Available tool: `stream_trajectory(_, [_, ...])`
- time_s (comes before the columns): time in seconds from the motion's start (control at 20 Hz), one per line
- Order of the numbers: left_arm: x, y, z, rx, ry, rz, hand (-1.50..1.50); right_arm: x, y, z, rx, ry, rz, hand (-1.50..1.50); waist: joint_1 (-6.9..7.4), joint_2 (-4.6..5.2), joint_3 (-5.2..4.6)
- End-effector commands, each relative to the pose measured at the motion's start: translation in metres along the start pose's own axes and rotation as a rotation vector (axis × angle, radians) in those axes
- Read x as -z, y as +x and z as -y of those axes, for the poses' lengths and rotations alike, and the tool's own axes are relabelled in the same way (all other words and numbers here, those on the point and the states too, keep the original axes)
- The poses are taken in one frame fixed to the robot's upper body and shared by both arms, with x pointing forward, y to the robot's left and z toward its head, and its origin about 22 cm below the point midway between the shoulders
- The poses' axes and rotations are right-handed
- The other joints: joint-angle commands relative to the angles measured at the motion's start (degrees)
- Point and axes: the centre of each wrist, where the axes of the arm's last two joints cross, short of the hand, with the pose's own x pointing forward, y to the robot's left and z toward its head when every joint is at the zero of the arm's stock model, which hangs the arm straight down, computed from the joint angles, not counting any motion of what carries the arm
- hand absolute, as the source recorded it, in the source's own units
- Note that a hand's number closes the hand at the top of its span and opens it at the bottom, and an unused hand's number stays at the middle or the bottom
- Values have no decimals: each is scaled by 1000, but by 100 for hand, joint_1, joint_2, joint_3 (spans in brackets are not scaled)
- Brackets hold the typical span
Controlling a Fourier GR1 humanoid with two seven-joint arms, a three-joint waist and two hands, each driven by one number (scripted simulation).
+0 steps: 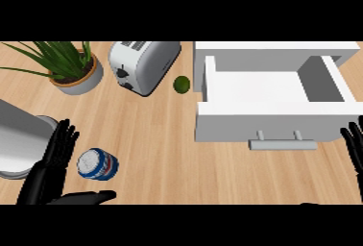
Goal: Pick up the can, place it into the drawer and close the drawer
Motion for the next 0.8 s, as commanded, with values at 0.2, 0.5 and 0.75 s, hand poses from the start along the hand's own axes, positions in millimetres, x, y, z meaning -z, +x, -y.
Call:
stream_trajectory(0.2, [-12, -10, -15, 25, 47, -9, -150, -1, -1, -5, -9, 1, 13, -150, 5, -2, 2])
stream_trajectory(0.5, [-12, -39, -27, 21, 18, -31, -150, -5, -14, -9, 2, 11, 7, -150, 4, -2, 2])
stream_trajectory(0.75, [2, -78, -34, 41, 43, -31, -150, -4, 11, -5, 2, -2, 2, -150, -17, 0, 0])
